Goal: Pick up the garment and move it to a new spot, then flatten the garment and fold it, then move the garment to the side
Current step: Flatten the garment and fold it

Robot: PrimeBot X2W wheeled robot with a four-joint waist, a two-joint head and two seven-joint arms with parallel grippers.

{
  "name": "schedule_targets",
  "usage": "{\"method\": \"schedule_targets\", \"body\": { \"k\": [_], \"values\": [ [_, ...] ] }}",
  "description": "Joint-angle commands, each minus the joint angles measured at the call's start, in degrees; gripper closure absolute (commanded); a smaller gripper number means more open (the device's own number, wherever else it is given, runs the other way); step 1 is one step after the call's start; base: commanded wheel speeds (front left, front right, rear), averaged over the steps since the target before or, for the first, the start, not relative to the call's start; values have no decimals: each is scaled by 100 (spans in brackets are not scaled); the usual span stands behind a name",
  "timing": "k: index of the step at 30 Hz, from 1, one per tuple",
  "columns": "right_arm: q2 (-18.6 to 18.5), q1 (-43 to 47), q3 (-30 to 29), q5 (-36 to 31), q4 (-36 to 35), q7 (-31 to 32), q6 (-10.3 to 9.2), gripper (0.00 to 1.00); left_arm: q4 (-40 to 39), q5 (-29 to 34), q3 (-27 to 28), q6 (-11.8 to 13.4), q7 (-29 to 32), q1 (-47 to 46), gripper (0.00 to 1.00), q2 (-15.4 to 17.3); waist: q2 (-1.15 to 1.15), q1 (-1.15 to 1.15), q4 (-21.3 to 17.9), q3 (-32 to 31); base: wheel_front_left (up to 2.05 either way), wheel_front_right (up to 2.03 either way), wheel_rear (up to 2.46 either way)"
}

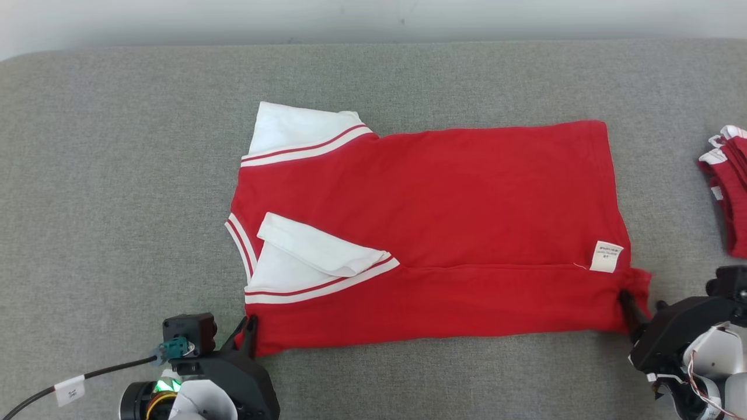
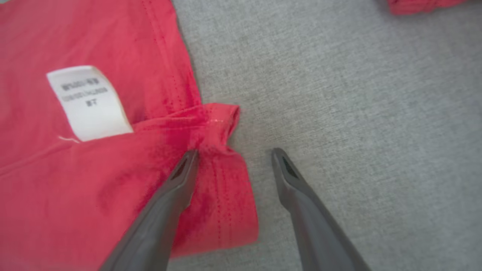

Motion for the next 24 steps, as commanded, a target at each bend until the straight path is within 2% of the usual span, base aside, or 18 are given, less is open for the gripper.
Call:
{"method": "schedule_targets", "body": {
  "k": [1, 2, 4, 5, 6, 7, 15, 24],
  "values": [
    [161, 117, 204, 116, 119, 185, 41, 0, 237, -85, -142, 28, 275, 479, 100, 51, 1, 1, 14, -7, 0, 0, 0],
    [162, 145, 261, 166, 85, 241, 42, 13, 221, -101, -140, 21, 265, 499, 100, 51, 1, 1, 19, -16, 0, 0, 0],
    [161, 214, 317, 206, -2, 347, 42, 53, 181, -139, -136, -14, 232, 529, 100, 41, 1, 1, 23, -40, 0, 0, 0],
    [159, 240, 323, 200, -51, 373, 41, 62, 147, -135, -138, -39, 164, 533, 100, 38, 1, 1, 23, -54, 0, 0, 0],
    [158, 266, 317, 186, -104, 397, 41, 87, 120, -128, -143, -70, 120, 533, 100, 40, 1, 1, 22, -68, 0, 0, 0],
    [154, 293, 303, 158, -150, 404, 41, 100, 87, -114, -151, -80, 71, 525, 100, 31, 1, 1, 20, -85, 0, 0, 0],
    [114, 564, 73, -81, -559, 288, 27, 100, 21, 12, -124, -160, -214, 457, 100, 44, 1, 1, -41, -264, 0, 0, 0],
    [97, 1032, -412, -295, -1366, 473, 26, 100, -331, -5, -66, -33, -303, 733, 100, 283, 1, 1, -130, -604, 0, 0, 0]
  ]
}}
